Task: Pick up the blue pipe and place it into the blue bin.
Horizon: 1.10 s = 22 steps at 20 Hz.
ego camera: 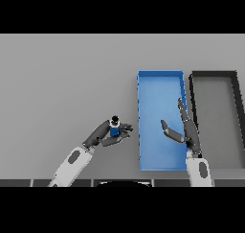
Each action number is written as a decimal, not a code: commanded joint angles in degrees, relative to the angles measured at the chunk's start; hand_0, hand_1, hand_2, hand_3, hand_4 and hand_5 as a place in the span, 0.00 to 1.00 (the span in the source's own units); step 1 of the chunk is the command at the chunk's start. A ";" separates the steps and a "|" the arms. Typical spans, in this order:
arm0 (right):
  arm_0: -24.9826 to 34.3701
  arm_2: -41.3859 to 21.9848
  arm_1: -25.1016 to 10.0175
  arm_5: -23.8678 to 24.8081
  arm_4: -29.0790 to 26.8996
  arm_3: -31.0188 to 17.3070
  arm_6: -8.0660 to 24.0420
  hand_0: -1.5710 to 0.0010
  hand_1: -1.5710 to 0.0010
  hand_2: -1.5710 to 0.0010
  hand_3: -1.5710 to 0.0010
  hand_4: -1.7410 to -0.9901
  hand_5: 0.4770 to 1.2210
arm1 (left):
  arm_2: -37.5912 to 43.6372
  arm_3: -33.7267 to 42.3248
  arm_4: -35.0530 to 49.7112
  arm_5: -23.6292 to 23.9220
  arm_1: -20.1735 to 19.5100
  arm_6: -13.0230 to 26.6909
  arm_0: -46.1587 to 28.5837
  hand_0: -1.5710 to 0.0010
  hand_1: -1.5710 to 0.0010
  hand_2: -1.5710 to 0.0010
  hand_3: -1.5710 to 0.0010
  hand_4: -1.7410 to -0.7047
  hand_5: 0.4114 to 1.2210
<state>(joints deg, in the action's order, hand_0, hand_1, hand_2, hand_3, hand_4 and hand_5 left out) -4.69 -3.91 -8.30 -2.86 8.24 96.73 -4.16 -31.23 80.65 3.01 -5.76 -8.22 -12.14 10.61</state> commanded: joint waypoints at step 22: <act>-6.65 -1.40 1.28 5.47 5.96 7.17 -0.53 1.00 1.00 0.99 1.00 0.74 0.22 | 1.05 8.96 -0.59 -4.89 2.94 8.02 3.63 0.00 0.00 0.00 0.00 0.26 1.00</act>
<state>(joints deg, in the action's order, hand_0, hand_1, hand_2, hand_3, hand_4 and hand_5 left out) -11.32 -5.31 -7.02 2.62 14.20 103.91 -4.87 -30.20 89.60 2.38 -10.74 -5.25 -4.11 14.25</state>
